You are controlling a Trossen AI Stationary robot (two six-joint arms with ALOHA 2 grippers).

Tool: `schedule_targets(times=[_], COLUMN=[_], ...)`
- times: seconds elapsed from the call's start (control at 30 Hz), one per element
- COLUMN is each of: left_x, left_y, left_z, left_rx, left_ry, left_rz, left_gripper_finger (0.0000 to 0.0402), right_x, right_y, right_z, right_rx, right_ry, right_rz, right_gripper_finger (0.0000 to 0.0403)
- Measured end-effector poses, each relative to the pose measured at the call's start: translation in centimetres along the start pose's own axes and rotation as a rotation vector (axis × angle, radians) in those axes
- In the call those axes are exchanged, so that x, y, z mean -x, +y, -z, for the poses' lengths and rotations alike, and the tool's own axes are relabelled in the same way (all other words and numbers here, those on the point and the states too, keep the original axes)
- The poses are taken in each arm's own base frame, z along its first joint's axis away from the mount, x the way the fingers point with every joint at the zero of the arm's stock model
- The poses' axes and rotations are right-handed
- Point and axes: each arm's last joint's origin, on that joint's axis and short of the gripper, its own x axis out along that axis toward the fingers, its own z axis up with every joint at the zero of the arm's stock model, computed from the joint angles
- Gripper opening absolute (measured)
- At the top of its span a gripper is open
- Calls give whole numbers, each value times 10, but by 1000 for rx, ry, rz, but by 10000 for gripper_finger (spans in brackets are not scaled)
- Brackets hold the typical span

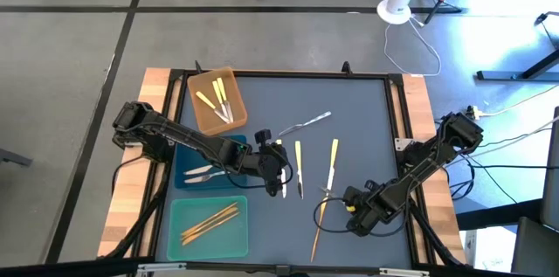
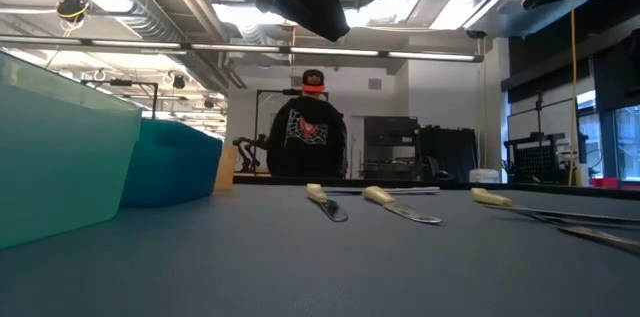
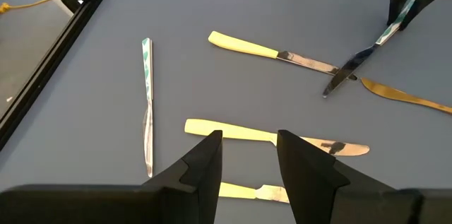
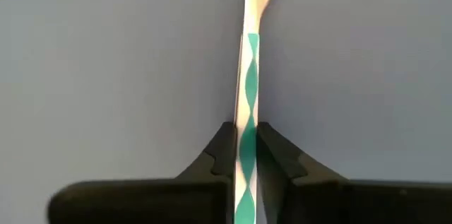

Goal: Sort silverware by color (type)
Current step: Put the white-green knife into the blue bin

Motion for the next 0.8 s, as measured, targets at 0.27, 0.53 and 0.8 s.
schedule_targets(times=[0.27, 0.53, 0.8], left_x=[0, 0, 3], left_y=[0, 0, 1], left_z=[0, 0, -2], left_rx=[0, -1, -86], left_ry=[0, 0, -9], left_rz=[0, 0, -2], left_gripper_finger=[130, 130, 130], right_x=[0, 0, 0], right_y=[0, 0, 0], right_z=[0, 0, -1], right_rx=[0, 0, 0], right_ry=[0, -1, -18], right_rz=[-1, -3, -5], right_gripper_finger=[7, 4, 4])
